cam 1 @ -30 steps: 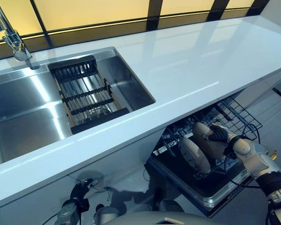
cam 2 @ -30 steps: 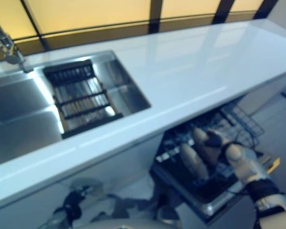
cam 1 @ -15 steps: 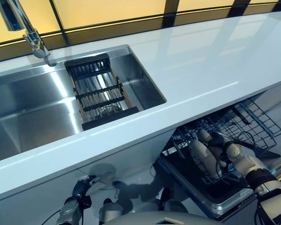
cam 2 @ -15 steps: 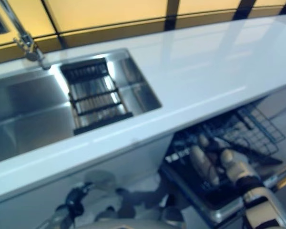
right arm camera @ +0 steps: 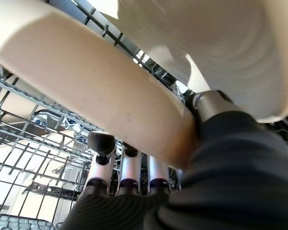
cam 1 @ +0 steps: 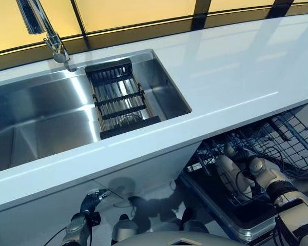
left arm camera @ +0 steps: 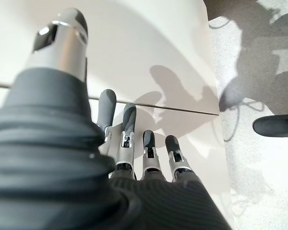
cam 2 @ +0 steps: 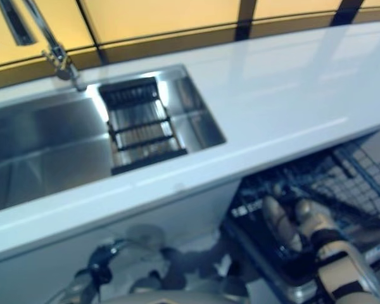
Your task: Take plates into dishwasher
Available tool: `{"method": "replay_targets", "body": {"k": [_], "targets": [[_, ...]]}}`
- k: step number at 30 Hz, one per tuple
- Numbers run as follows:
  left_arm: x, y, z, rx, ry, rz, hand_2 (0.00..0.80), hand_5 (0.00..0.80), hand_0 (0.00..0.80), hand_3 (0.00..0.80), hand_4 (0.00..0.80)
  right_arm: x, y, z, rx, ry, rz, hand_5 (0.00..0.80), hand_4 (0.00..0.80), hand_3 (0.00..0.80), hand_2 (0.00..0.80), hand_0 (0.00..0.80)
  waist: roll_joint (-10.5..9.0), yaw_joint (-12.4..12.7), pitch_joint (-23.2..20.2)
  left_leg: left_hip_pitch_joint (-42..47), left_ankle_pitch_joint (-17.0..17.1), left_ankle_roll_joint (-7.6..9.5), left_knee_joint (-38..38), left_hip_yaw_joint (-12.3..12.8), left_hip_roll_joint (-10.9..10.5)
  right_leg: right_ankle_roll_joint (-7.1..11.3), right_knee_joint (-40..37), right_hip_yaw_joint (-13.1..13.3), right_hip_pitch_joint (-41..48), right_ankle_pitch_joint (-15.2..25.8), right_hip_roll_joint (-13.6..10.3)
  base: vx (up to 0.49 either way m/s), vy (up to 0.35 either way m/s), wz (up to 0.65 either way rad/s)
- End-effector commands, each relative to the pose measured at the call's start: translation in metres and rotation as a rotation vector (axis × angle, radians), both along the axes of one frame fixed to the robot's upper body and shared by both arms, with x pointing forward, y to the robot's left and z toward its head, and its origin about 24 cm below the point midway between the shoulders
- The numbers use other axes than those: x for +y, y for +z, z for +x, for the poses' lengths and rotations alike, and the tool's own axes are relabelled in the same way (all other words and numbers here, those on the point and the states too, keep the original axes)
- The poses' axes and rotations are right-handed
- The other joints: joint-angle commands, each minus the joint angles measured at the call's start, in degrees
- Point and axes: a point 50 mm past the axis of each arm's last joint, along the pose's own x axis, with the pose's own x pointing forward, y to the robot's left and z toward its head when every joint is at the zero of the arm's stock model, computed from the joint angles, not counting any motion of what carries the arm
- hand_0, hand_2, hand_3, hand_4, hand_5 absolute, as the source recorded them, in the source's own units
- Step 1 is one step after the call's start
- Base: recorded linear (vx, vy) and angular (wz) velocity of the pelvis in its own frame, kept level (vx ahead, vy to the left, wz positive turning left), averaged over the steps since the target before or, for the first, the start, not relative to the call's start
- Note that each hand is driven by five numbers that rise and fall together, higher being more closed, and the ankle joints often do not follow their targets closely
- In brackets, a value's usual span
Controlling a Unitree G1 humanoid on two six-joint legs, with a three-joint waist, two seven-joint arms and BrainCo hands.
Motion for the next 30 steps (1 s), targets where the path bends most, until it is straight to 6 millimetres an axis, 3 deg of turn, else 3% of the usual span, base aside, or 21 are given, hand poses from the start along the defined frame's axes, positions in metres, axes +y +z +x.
{"method": "replay_targets", "body": {"k": [1,15,30], "targets": [[-0.011,0.02,0.05,-0.175,-0.05,-0.006,0.0,0.0,0.0,0.0,0.0,0.008,0.03,0.036,-0.093,0.007,0.01,0.0,0.0,0.0,0.0,0.0,0.13,2.07,1.05,-1.1,-2.98,4.75,1.41,-2.26,-3.78,5.49,4.37,-2.86,1.58,-2.79,-4.31,0.0,0.0,0.0],[-0.005,0.019,0.046,-0.166,-0.006,0.0,0.0,0.0,0.0,0.0,0.0,-0.005,0.045,0.03,-0.126,-0.019,0.052,0.0,0.0,0.0,0.0,0.0,-1.09,0.3,0.69,-0.11,-2.97,4.62,1.25,-1.56,-3.2,5.15,4.22,-1.2,1.89,-3.02,-3.39,0.0,0.0,0.0],[0.011,0.02,0.038,-0.152,0.105,0.036,0.0,0.0,0.0,0.0,0.0,-0.04,0.071,0.002,-0.206,-0.125,0.069,0.0,0.0,0.0,0.0,0.0,-3.87,-4.26,0.33,1.65,-3.43,4.57,1.38,0.98,-1.77,5.12,4.05,2.63,1.57,-2.67,-1.41,0.0,0.003,-0.07]]}}
